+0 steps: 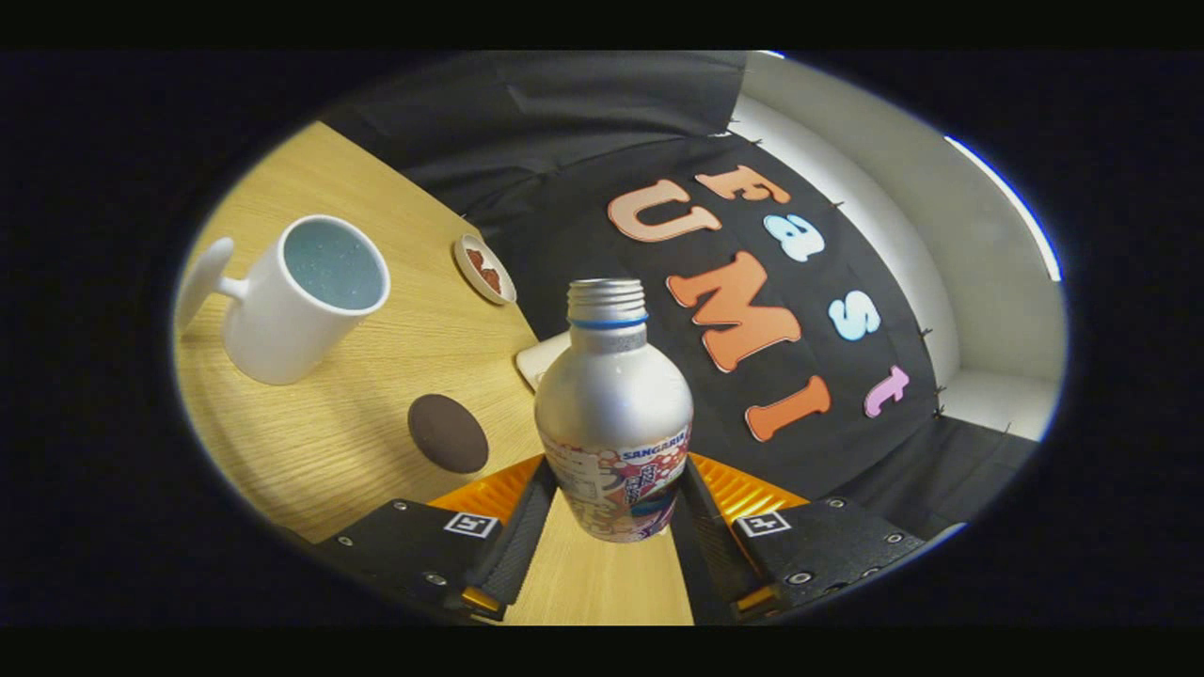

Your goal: Take the bottle from table, then pour the juice into the cup, finally place the bottle on the coaster

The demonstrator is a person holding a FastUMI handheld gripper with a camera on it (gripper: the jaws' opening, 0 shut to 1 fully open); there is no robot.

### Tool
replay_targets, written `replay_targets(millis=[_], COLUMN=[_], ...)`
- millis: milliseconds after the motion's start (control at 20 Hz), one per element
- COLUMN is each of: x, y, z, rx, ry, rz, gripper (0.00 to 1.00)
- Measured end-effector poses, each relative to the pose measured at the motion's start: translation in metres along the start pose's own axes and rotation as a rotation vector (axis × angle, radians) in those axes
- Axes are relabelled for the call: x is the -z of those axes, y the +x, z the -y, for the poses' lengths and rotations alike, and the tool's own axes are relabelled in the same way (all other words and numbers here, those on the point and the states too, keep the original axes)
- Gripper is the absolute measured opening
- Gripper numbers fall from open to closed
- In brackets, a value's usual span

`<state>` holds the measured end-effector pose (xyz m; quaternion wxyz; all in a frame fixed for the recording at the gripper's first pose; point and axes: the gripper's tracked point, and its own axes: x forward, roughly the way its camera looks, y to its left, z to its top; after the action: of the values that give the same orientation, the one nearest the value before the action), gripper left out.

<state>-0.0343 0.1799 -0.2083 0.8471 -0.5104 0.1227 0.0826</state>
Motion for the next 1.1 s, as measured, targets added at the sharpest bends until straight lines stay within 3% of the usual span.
replay_targets(millis=[700, 1100], x=[-0.034, -0.046], y=[0.008, 0.008], z=[0.006, -0.005], rx=[0.121, 0.119], ry=[-0.302, -0.424], rz=[0.156, 0.219], gripper=[0.77, 0.77])
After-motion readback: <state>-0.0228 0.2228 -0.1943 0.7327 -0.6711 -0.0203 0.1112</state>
